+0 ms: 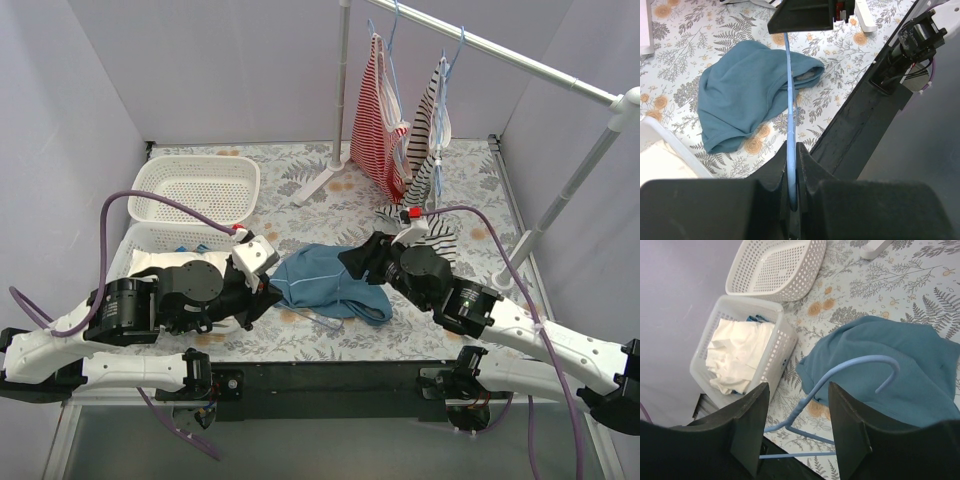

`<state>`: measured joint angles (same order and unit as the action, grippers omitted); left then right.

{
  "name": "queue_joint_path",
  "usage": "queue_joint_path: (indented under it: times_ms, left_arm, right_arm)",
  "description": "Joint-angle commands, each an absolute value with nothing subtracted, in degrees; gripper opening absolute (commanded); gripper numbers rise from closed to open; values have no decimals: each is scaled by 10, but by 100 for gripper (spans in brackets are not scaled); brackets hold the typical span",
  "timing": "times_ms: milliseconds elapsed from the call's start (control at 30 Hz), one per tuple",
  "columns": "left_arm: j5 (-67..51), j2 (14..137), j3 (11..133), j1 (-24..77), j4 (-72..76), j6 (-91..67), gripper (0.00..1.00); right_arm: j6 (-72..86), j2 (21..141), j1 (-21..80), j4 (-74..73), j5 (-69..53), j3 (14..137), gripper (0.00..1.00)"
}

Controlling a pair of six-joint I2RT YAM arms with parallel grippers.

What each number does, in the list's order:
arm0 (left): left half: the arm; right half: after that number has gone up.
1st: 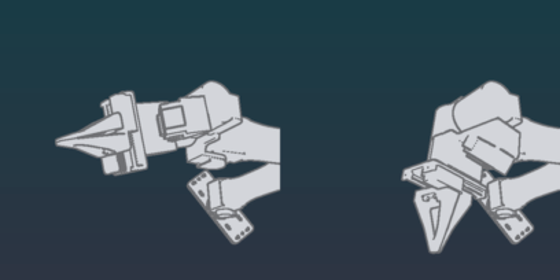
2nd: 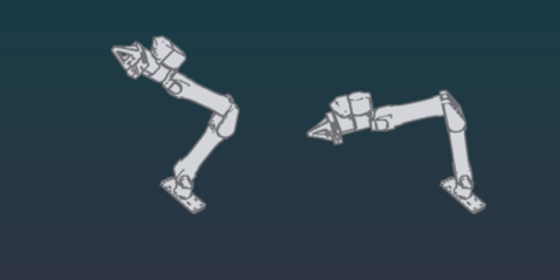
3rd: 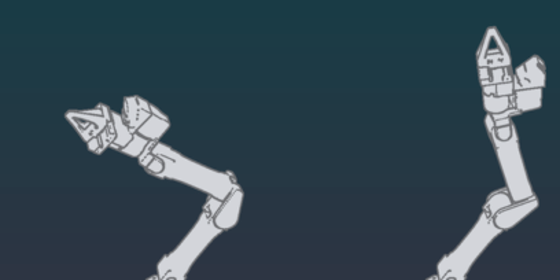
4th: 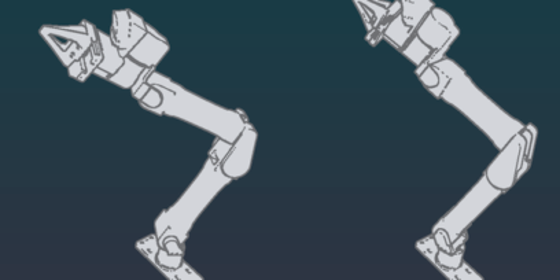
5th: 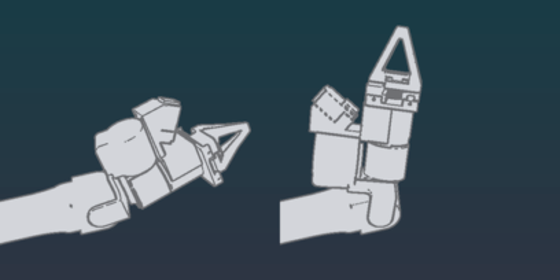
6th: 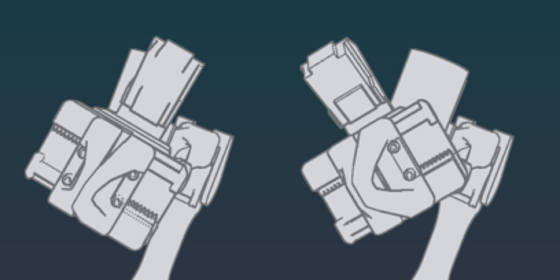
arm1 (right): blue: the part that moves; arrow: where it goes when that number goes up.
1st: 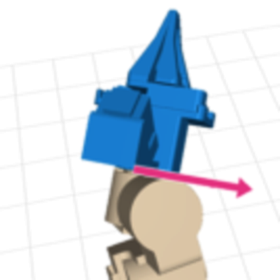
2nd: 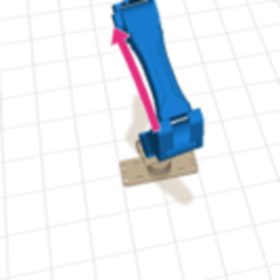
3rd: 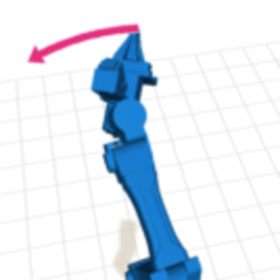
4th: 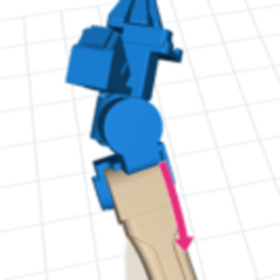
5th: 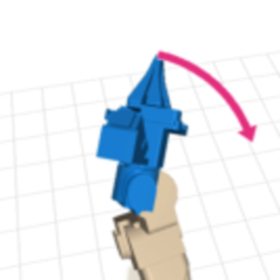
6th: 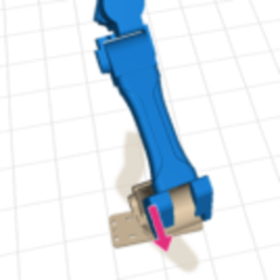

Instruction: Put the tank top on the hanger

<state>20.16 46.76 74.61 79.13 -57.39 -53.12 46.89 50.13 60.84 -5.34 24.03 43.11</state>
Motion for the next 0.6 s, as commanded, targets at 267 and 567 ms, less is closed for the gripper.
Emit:
queue_joint_path:
  times_ms: [267,567]
  left_arm:
    - [203,475,763,790,-584,-541,10]
    - [232,499,860,790,-651,-542,78]
  right_arm:
    - [418,541,605,31,300,487,1]
    - [348,589,605,-30,309,568,1]
